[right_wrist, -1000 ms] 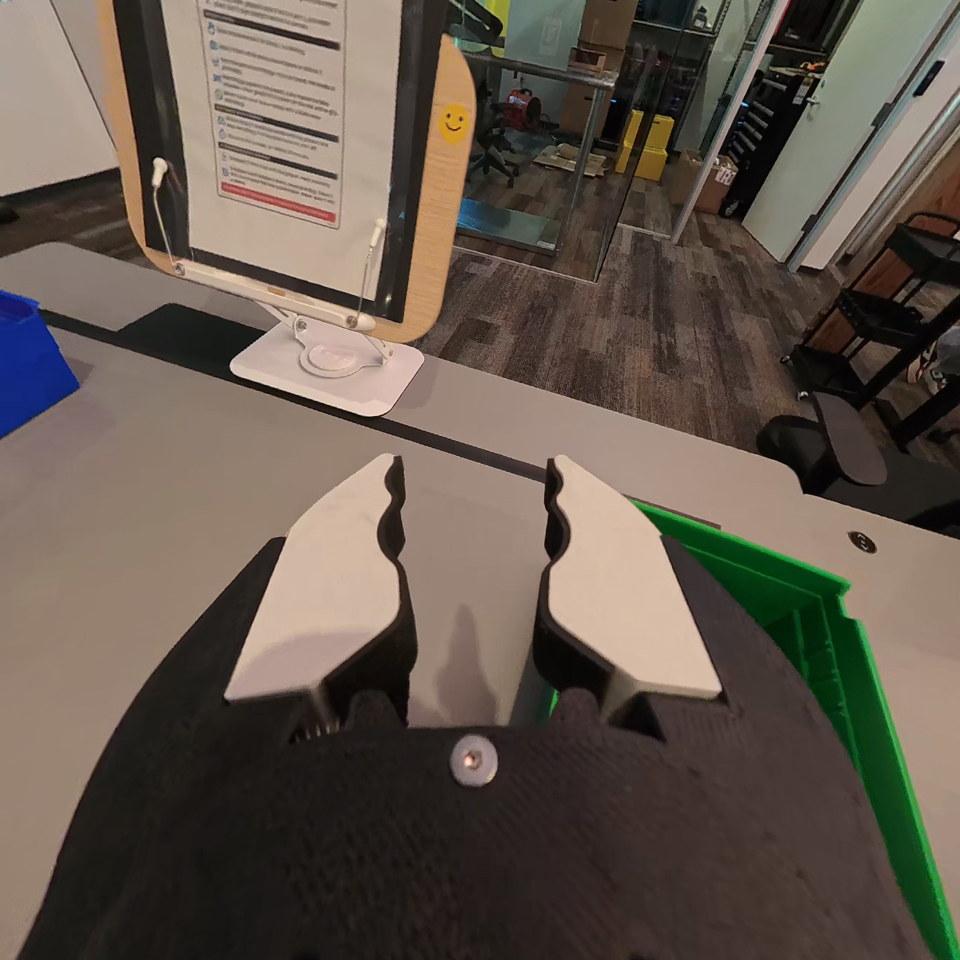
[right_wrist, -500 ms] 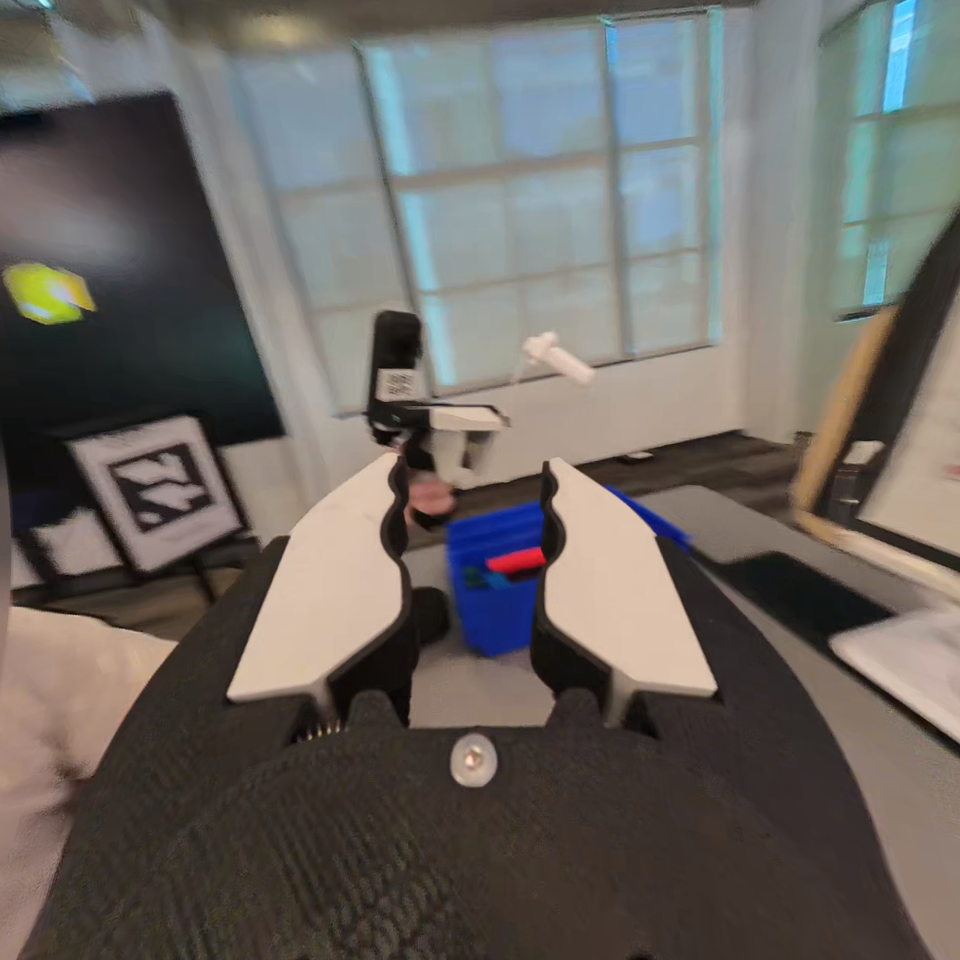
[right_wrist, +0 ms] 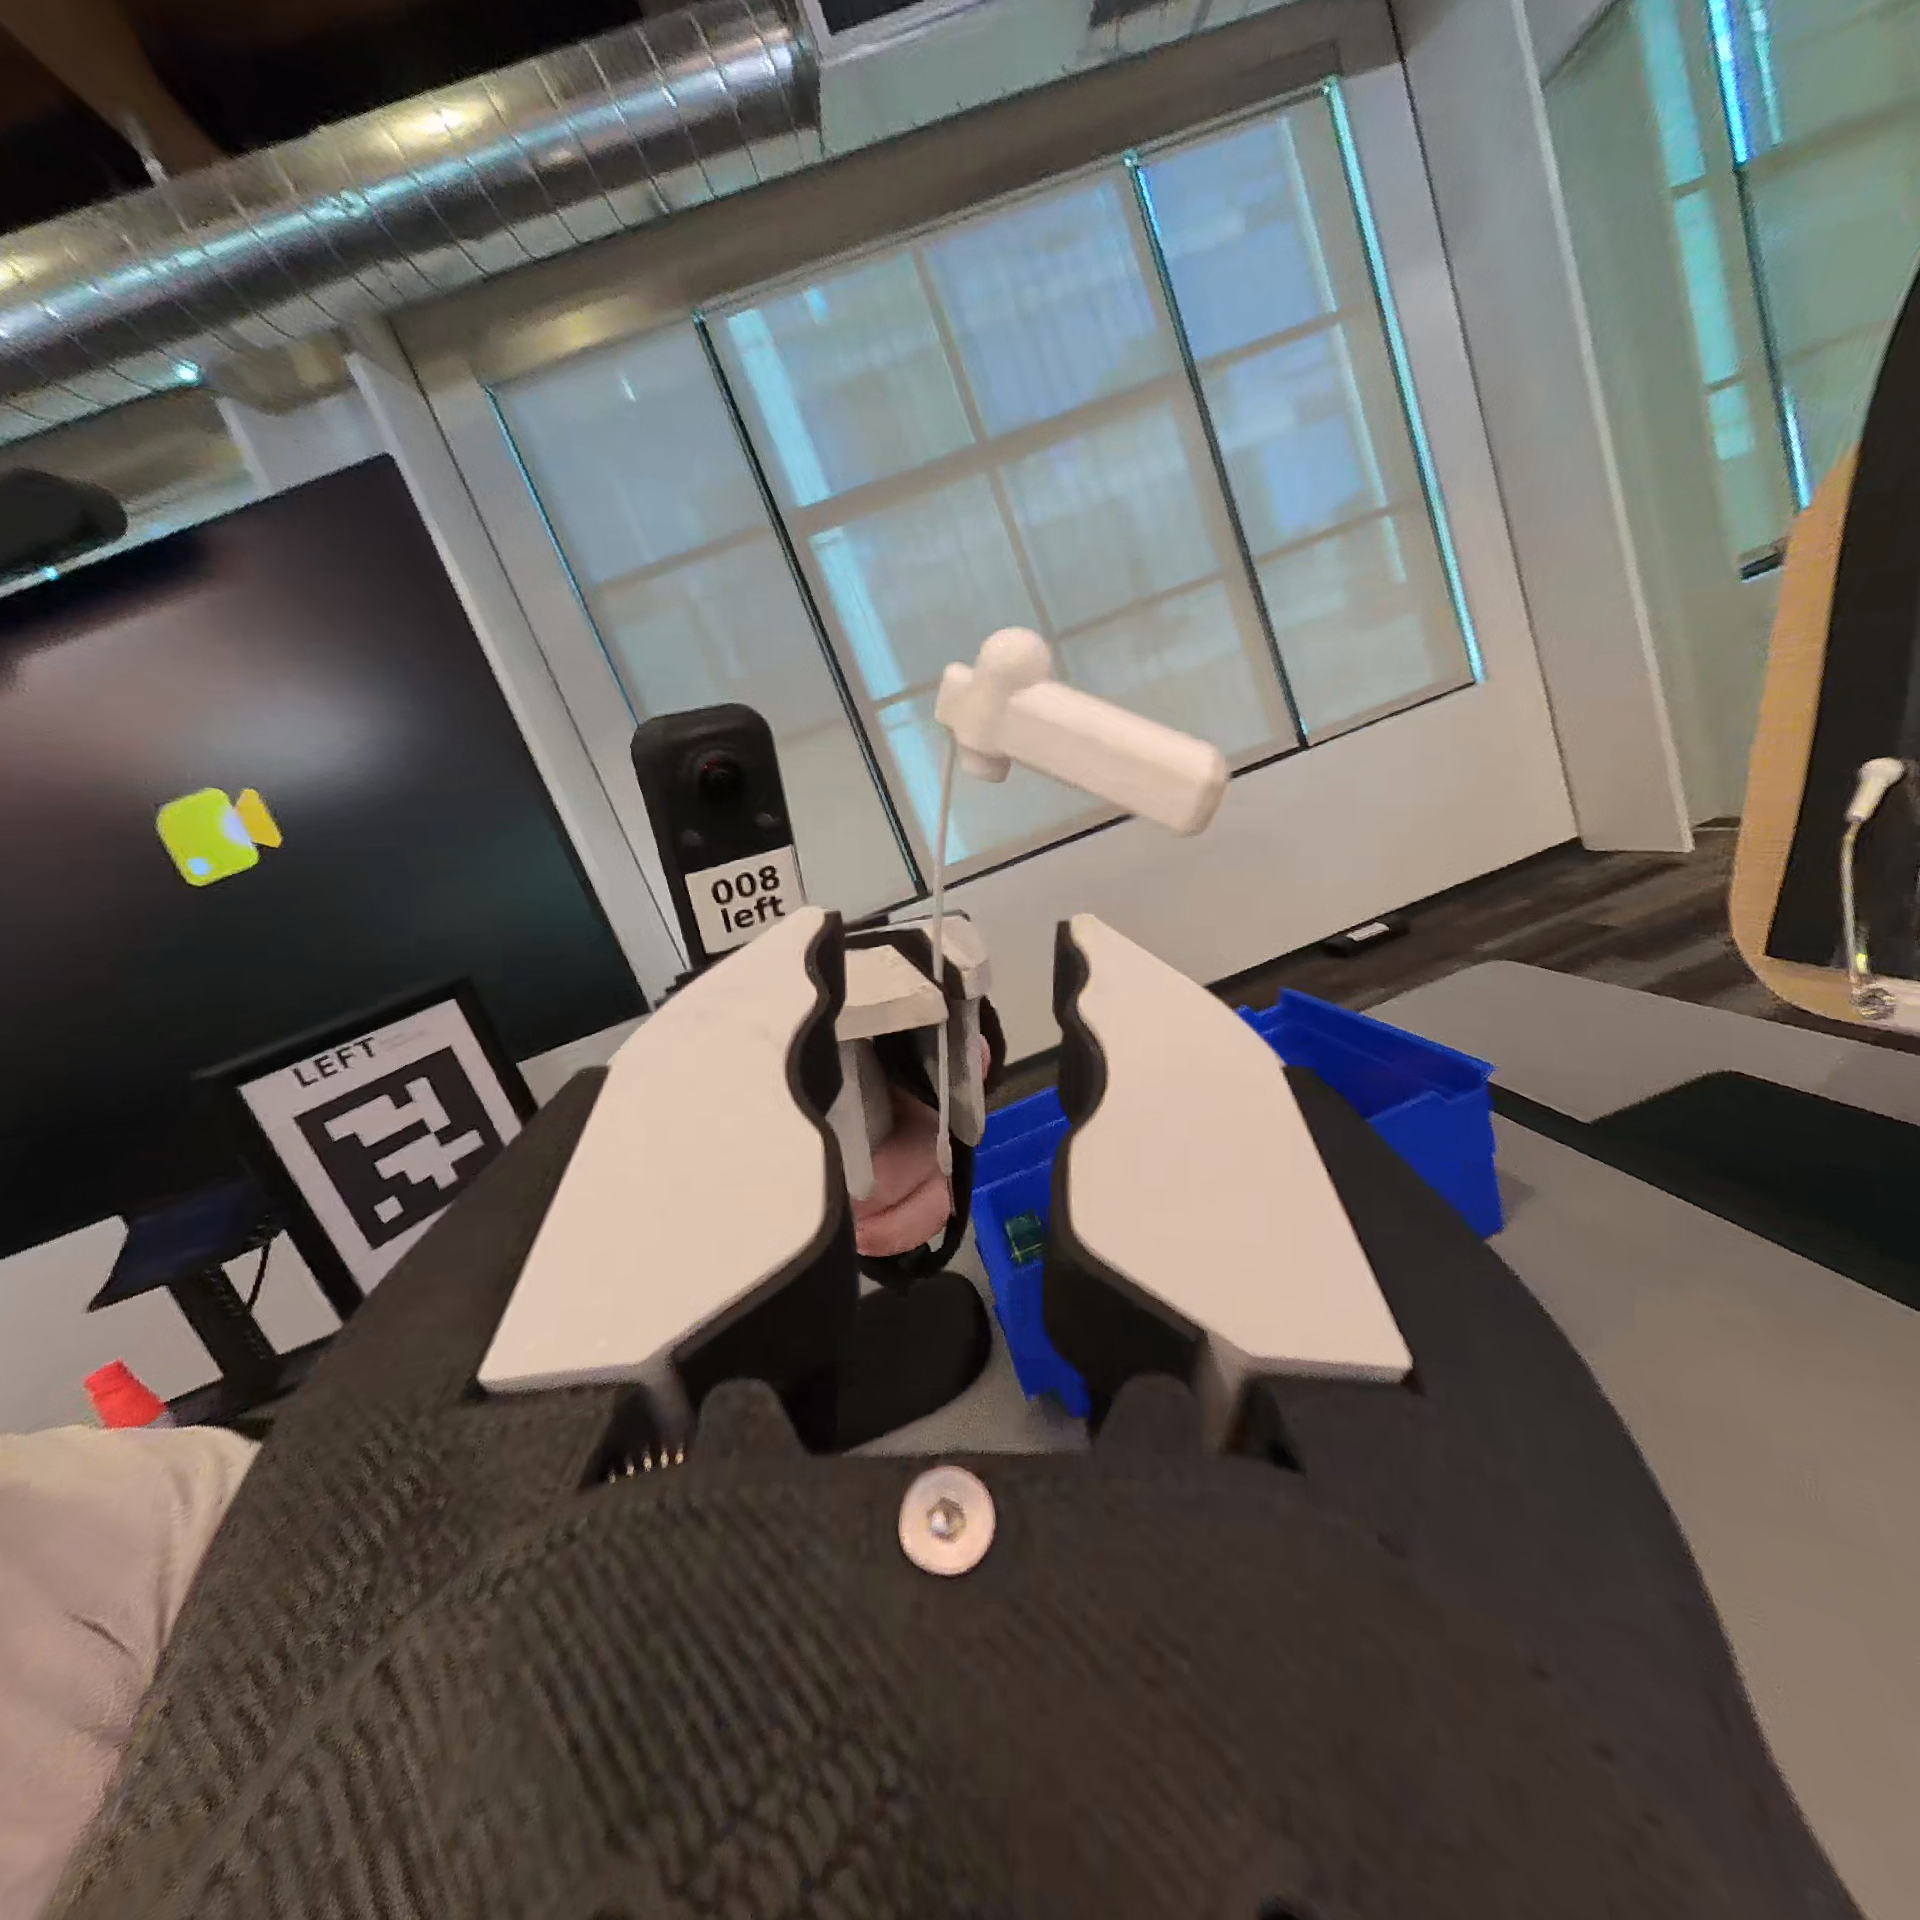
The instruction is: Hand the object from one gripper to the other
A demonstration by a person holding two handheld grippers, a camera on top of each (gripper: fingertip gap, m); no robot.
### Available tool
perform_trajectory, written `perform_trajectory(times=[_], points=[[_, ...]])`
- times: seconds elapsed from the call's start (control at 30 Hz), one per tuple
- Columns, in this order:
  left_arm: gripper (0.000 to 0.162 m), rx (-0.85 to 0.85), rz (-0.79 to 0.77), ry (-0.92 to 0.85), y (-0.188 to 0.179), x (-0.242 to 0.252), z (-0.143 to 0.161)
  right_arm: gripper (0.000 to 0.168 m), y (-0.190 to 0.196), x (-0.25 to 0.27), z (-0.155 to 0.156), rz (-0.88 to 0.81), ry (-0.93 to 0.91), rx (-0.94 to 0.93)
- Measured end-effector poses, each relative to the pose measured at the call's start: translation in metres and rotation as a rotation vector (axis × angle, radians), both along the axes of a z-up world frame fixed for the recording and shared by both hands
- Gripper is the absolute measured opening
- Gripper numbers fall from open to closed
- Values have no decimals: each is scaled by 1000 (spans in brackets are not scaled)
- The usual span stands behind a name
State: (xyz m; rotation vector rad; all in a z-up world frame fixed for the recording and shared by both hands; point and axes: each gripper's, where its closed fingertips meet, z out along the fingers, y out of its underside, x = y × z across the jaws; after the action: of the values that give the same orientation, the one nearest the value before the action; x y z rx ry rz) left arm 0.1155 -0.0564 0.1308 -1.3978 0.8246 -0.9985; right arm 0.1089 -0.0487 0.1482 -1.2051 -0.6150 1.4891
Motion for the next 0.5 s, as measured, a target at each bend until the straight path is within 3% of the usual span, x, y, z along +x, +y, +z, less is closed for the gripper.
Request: perform_trajectory(times=[0.2,0.3,0.4,0.5], points=[[1,25,7,32,-1,11,-8,6,-1,-1,-2,25,35,0],[18,76,89,34,5,5,-5,2,4,4,-5,-29,-29,48],[29,117,191,88,11,-10,-3,2,11,9,-12,-156,-187,177],[39,71,185,89,4,-20,2,2,23,14,-30,-377,-511,415]])
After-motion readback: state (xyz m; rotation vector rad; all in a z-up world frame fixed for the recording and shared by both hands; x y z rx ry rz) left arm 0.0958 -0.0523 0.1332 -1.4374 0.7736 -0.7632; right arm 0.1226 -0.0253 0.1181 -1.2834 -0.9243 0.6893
